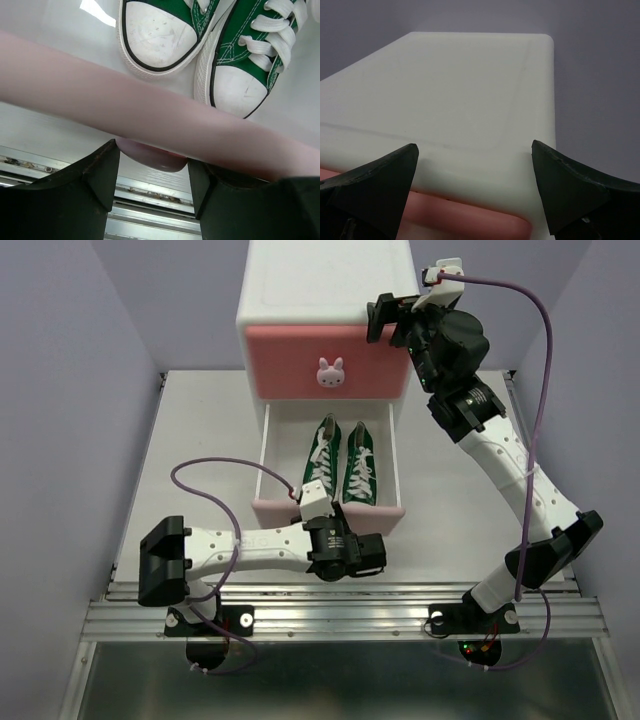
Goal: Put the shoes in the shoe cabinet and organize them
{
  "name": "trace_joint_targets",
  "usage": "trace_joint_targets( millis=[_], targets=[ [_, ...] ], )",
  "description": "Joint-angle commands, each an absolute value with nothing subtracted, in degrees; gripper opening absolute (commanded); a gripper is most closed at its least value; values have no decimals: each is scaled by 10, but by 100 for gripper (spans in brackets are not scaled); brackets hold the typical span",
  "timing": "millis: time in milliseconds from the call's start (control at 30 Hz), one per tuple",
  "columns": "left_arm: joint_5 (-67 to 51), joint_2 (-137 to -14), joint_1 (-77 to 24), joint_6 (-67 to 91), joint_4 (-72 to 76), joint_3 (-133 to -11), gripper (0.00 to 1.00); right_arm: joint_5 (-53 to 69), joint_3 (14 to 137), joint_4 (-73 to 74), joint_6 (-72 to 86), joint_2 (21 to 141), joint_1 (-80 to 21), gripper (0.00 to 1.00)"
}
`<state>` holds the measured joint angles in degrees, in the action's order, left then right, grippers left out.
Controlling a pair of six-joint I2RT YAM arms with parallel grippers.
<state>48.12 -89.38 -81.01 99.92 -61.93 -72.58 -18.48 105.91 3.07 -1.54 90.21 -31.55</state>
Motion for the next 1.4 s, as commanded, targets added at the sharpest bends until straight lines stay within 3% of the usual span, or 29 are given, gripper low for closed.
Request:
trace_joint_targets(
  millis=[0,267,600,767,967,1200,1233,1300,1333,1367],
  targets=[
    [692,-860,-730,928,-642,-812,0,-207,1026,179,14,925,-317,100],
    [704,-847,-678,900,-614,-810,0,-211,1024,180,8,927,-317,100],
    [649,-845,-611,746,-362,-731,0,-204,1020,180,10,933,-317,100],
    [649,-899,-571,672,-248,-777,0,-197,1018,183,18,933,-317,100],
    [625,-993,-525,652,-210,-847,0,-195,1014,183,19,932,-317,100],
    [614,-1093,-483,628,-173,-960,12,-193,1014,182,20,933,-317,100],
    [612,-1103,-479,624,-175,-990,19,-193,1013,182,20,932,-317,100],
    [607,-1128,-472,614,-182,-1015,23,-194,1013,182,20,930,-317,100],
    [605,-1134,-472,613,-190,-1031,33,-194,1013,182,20,928,-317,100],
    [603,-1139,-471,612,-195,-1036,34,-196,1011,182,20,927,-317,100]
  ],
)
